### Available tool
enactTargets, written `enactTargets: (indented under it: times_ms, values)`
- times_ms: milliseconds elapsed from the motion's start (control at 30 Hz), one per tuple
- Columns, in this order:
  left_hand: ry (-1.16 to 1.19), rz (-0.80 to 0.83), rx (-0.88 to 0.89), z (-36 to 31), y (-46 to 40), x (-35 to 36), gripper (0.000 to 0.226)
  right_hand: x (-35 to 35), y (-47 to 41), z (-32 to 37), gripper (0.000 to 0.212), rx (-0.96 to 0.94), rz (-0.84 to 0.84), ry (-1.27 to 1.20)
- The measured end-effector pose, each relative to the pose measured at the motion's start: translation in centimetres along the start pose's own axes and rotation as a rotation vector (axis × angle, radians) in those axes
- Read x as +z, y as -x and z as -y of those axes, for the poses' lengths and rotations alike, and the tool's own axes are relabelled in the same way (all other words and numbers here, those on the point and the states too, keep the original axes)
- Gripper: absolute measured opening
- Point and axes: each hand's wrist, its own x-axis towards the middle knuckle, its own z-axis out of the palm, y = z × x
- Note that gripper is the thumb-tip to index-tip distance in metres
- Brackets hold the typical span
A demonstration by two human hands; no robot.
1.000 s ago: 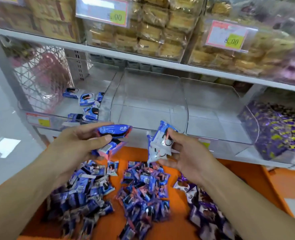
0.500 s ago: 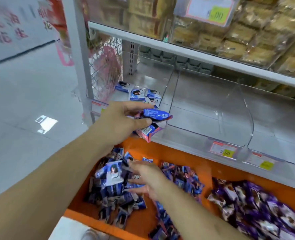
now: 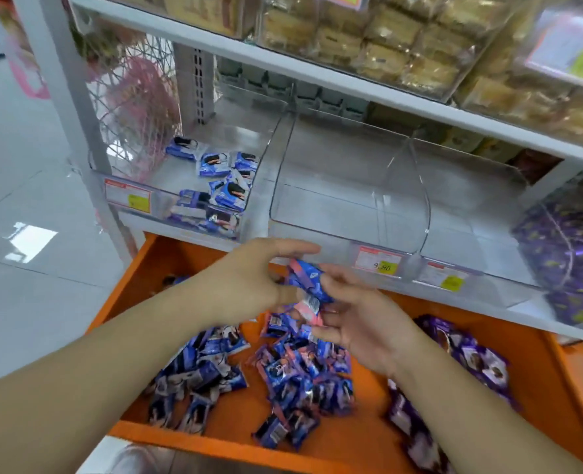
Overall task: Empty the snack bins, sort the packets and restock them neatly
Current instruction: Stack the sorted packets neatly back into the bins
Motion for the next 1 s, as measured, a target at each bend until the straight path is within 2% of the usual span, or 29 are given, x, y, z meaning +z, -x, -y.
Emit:
enactTargets:
  times_ms: [133,300,367,467,500,700,800,867,1000]
  values:
    - [-0.26,-0.005,-0.041,0.2,-0.5,0.9,0.064,-4.5,-0.2,-3.5,0.028,0.048,-0.132,0.113]
    - [-0.305,-0.018,-0.082,0.7,-1.2,1.0,0.052,-9.1,-2.0,-10.3,0.037,0.213,-0.244,0.454]
    - [-0.327,0.006,-0.087,1.0,-1.5,1.2,0.051,-10.1,-3.0,-12.0,0.048,0.278,-0.187,0.543]
    - [-0.349,0.029,-0.1,1.1,-1.8,1.4,0.051,-11.8,-3.9,-13.4,0.08,0.344,-0.099,0.682]
    - [-0.353,0.03,-0.102,1.1,-1.9,1.2,0.051,-12.2,-3.9,-13.3,0.084,0.347,-0.096,0.717]
    - [-0.367,-0.016,-0.062,0.5,-2.2,-0.3,0.046,-11.8,-4.0,-10.2,0.059,0.269,-0.172,0.856]
    - [-0.375,-0.057,-0.022,0.2,-2.1,-2.0,0.046,-9.1,-3.1,-7.4,0.041,0.127,-0.151,0.836]
    - [-0.411,-0.102,0.007,-0.1,-1.7,-4.0,0.045,-6.0,-1.9,-4.5,0.038,0.009,-0.121,0.849]
    - [-0.48,-0.321,0.037,0.3,-0.8,-9.8,0.043,1.6,0.3,2.4,0.036,-0.251,-0.007,0.923]
